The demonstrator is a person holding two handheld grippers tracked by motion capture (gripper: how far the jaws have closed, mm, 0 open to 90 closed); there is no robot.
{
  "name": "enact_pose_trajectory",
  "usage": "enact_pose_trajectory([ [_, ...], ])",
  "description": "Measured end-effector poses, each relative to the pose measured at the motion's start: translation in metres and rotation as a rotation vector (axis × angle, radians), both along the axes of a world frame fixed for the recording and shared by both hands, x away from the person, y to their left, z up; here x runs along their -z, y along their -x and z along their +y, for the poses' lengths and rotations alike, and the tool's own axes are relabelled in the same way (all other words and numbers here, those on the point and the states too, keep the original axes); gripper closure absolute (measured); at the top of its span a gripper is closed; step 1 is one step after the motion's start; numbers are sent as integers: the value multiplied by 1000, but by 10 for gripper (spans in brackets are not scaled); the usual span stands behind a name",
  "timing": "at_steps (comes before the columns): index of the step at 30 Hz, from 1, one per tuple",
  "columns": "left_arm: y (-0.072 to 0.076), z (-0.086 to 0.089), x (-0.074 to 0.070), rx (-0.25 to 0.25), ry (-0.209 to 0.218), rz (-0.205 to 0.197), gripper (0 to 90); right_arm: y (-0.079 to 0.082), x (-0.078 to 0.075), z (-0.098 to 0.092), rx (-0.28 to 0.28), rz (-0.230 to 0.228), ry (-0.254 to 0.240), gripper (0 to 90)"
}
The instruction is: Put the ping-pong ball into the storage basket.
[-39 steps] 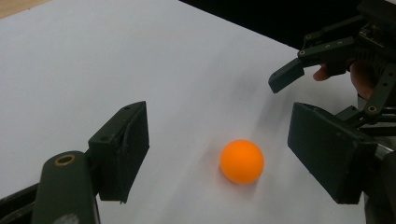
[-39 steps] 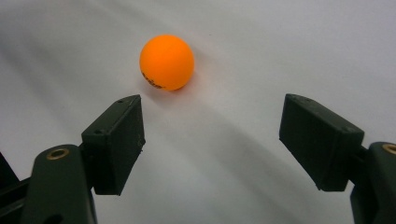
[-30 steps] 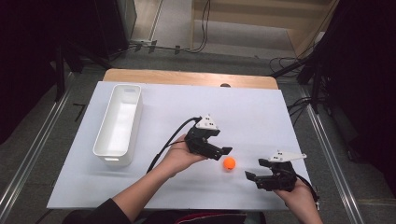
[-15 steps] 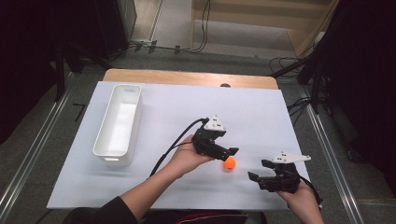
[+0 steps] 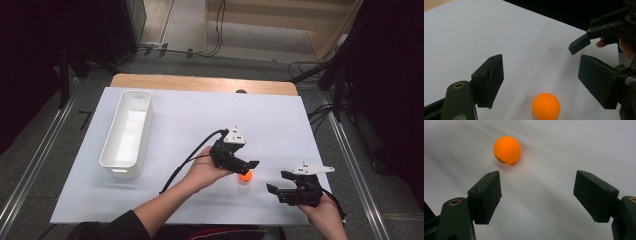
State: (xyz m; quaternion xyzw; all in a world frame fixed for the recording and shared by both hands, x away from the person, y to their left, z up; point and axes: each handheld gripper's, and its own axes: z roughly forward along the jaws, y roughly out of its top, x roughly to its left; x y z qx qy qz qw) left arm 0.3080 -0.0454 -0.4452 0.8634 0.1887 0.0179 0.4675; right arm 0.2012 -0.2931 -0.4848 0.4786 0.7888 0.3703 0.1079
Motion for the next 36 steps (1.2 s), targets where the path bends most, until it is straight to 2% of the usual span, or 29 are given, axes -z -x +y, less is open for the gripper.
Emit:
enact_pose_trajectory([
  [5, 2, -1, 5, 4, 8, -1, 203, 0, 0, 0, 3, 2, -3, 207],
  [10, 4, -3, 10, 17, -21, -13, 203, 0, 0, 0, 3, 2, -5, 207],
  [20, 7, 0, 25, -13, 7, 34, 205, 0, 0, 0, -6, -1, 2, 207],
  [24, 10, 0, 31, -16, -12, 22, 204, 0, -1, 0, -2, 3, -2, 207],
  [26, 10, 0, 35, -16, -9, 34, 204, 0, -1, 0, -1, 6, -5, 207],
  [30, 11, 0, 41, -11, -24, 34, 202, -1, -1, 1, 0, 8, -6, 207],
  [32, 12, 0, 42, 2, -23, 35, 202, -1, -1, 1, 0, 9, -6, 207],
  [36, 16, 0, 48, -4, -23, 36, 202, -1, -1, 1, -1, 9, -4, 207],
])
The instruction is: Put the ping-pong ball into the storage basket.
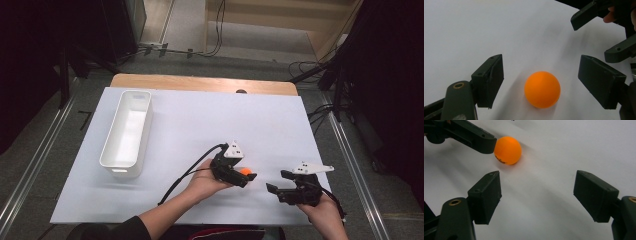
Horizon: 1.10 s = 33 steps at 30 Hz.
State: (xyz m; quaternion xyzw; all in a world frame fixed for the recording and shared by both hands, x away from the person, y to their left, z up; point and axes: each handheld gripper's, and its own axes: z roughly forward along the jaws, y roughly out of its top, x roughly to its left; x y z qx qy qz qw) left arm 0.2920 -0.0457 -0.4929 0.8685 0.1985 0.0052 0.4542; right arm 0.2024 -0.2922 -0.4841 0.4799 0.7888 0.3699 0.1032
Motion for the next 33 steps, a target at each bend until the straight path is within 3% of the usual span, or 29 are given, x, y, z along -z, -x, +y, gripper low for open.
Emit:
enact_pose_trajectory([
  [20, 7, -2, 20, 10, -41, -4, 203, -1, 0, 0, -7, -5, 1, 207],
  [33, 13, -10, 24, 29, -129, -52, 208, -1, 0, 0, -8, -4, 2, 207],
])
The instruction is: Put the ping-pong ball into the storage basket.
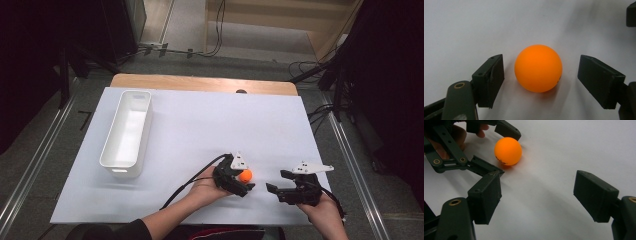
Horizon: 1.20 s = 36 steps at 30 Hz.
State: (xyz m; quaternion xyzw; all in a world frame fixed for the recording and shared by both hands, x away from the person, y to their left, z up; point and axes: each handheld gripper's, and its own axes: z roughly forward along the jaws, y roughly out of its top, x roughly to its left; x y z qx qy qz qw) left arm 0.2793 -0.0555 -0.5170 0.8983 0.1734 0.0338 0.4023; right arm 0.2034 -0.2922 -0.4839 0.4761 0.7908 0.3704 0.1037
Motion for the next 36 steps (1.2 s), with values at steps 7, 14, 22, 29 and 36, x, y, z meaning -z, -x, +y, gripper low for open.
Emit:
enact_pose_trajectory([
  [7, 0, -1, 1, -9, -18, 1, 230, 0, 0, 0, 1, -1, 0, 207],
  [14, 0, -1, 1, -14, -24, -5, 241, 0, 0, 0, 0, 1, 2, 207],
  [22, 2, -2, 1, -39, -27, -23, 320, 1, 0, 0, 3, 3, 0, 207],
  [29, 3, -2, 1, -27, -29, -40, 374, 1, 0, 0, 4, 4, -1, 207],
  [36, 4, -1, 0, -33, -32, -47, 469, 1, 0, 0, 2, 0, 1, 207],
])
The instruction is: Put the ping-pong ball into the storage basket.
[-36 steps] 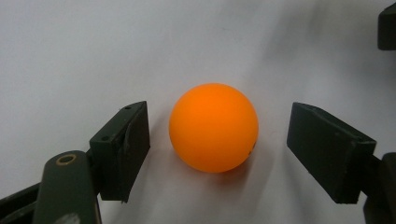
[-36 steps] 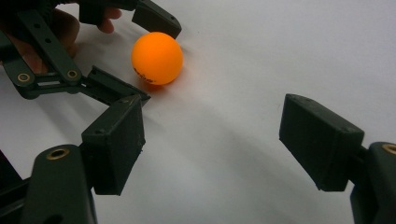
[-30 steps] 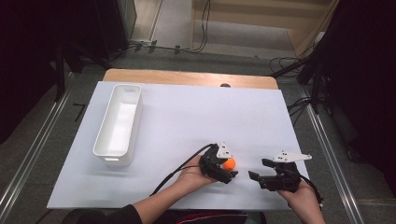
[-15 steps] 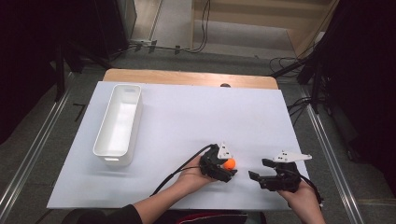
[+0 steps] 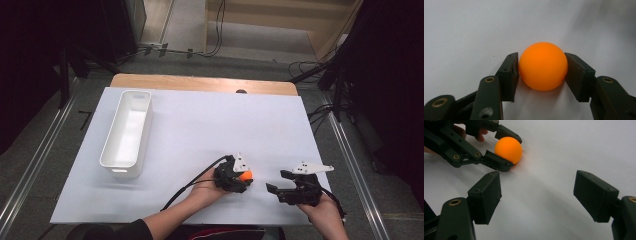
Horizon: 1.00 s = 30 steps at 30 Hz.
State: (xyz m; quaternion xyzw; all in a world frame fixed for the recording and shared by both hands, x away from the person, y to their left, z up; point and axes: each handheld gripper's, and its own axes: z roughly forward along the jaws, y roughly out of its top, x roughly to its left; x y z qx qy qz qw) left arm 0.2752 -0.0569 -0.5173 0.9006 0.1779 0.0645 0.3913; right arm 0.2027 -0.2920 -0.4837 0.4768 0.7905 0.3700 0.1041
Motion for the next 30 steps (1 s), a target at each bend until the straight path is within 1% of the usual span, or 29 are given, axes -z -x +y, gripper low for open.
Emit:
enact_pose_trajectory([
  [3, 0, 0, 0, -8, 8, 1, 485, 0, 0, 0, 0, 0, 0, 207],
  [12, 0, 0, 0, -7, 4, -2, 488, 0, 0, 0, -7, -3, 5, 207],
  [15, 1, 0, 0, -4, -4, -11, 488, 0, 0, 0, -7, -5, 6, 207],
  [17, 1, 0, 0, -5, -2, -14, 488, 0, 0, 0, -7, -4, 6, 207],
  [19, 1, 0, 0, -3, -3, -10, 488, 0, 1, 0, -7, -5, 6, 207],
  [22, 0, 0, 0, -10, 7, -2, 489, 0, 1, 0, -7, -5, 6, 207],
  [25, 0, 0, -1, -11, 7, -6, 488, 0, 1, 1, -8, 0, 6, 207],
  [27, -1, 2, -2, -13, 9, 0, 488, 0, 1, 1, -9, 2, 4, 207],
  [28, -1, 2, -3, -21, 23, 7, 488, 0, 1, 1, -9, 2, 4, 207],
  [29, -3, 3, -4, -21, 20, 4, 488, 0, 1, 1, -9, 2, 4, 207],
  [30, -4, 4, -5, -26, 27, 10, 488, 0, 1, 1, -9, 3, 4, 207],
])
